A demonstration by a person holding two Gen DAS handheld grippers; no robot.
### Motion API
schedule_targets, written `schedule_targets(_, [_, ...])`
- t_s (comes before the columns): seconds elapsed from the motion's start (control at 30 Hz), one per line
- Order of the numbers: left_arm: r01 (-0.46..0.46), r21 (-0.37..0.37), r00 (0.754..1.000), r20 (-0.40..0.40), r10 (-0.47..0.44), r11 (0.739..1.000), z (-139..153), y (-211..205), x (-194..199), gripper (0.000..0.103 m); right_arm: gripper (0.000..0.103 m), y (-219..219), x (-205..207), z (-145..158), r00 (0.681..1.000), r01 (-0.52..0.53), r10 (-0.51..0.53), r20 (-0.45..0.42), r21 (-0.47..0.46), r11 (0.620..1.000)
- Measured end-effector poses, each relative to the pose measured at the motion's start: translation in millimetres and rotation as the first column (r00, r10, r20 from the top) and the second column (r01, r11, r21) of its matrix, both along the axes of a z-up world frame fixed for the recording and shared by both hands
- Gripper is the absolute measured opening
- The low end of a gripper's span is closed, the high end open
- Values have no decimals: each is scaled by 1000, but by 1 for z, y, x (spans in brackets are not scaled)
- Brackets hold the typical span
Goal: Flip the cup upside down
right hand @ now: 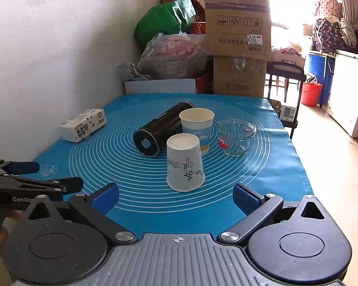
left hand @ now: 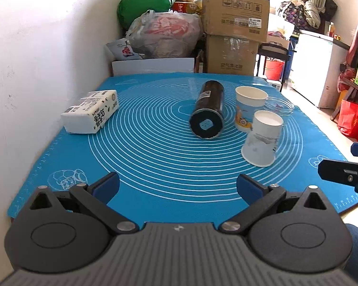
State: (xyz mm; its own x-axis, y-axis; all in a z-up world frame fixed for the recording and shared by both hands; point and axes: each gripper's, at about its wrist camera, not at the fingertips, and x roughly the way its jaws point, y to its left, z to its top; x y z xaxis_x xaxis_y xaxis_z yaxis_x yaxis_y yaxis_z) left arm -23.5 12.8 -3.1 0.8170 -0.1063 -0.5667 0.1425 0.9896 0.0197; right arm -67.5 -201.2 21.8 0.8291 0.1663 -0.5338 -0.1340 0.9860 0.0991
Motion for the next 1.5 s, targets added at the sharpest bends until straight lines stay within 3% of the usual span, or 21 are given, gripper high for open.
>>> schedule_targets(1.5, [30,22,1000,3,-30,999,1,-8,-8,102,103,-5,-12,-3,1000,6,-6,-4,22,1000])
